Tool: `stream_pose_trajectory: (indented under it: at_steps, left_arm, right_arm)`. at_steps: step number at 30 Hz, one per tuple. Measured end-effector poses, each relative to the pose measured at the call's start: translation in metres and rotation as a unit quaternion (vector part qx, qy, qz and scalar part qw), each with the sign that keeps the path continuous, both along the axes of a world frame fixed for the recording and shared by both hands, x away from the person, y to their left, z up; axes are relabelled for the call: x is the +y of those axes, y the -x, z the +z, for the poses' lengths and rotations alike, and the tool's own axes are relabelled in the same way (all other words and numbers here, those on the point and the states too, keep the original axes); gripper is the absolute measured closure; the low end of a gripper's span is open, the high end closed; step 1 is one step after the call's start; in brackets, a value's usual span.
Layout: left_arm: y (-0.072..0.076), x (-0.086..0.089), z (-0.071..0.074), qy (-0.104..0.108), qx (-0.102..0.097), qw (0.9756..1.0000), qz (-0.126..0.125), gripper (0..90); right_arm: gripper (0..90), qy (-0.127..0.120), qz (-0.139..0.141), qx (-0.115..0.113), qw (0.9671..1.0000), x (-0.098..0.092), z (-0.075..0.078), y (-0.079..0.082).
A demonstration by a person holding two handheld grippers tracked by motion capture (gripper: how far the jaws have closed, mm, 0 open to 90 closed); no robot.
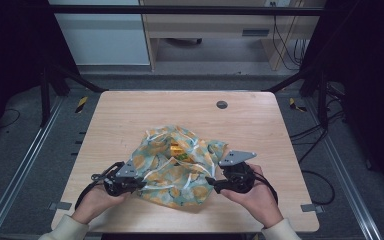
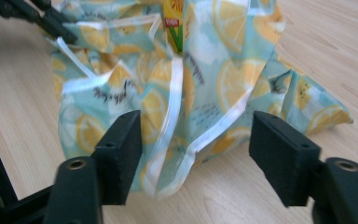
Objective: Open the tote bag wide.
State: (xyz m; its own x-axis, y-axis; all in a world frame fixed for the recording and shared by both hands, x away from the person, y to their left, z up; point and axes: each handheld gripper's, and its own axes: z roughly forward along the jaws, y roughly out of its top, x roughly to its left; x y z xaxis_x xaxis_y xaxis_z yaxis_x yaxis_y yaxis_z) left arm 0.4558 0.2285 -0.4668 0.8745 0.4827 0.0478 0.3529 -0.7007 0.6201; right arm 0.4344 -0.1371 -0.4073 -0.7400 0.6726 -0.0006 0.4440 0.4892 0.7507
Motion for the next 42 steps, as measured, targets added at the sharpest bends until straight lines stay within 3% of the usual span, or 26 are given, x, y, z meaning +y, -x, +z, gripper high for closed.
stream_pose_trajectory:
  at_steps: [6,11,16,20,29,31,33,37,42]
  left_arm:
    - [0.001,0.002,-0.001,0.003,-0.004,1.0,0.005,88.2]
    - [0.002,0.002,0.0,0.003,-0.005,1.0,0.002,88.1]
    - [0.001,0.002,0.0,0.003,-0.003,1.0,0.003,88.3]
    - [0.002,0.001,0.0,-0.002,-0.002,1.0,-0.002,88.3]
    - [0.002,0.001,0.001,-0.003,-0.002,1.0,-0.001,88.5]
    - [0.002,0.0,0.001,-0.002,-0.002,1.0,-0.002,88.6]
    - [0.002,0.0,0.001,-0.001,-0.001,1.0,-0.004,88.6]
    - [0.003,-0.002,0.002,-0.003,-0.002,1.0,-0.006,88.8]
    - [0.004,-0.005,0.005,0.0,-0.006,0.9999,-0.009,89.0]
  right_arm:
    - [18.1,-0.009,-0.011,0.017,0.9998,0.01,0.006,-0.013]
    - [14.5,-0.017,0.004,0.011,0.9998,0.027,0.014,-0.025]
    - [16.5,-0.016,0.004,0.009,0.9998,0.038,0.019,-0.036]
    - [22.0,0.004,-0.006,0.003,1.0,0.048,0.019,-0.047]
    - [32.6,0.045,-0.014,0.015,0.9988,0.062,0.008,-0.057]
    - [43.9,0.051,-0.021,0.014,0.9984,0.061,0.008,-0.059]
    - [47.4,0.053,-0.021,0.014,0.9982,0.06,0.008,-0.06]
    - [68.1,0.052,-0.028,0.01,0.9982,0.052,0.008,-0.067]
    - [79.8,0.045,-0.034,0.001,0.9984,0.045,0.012,-0.074]
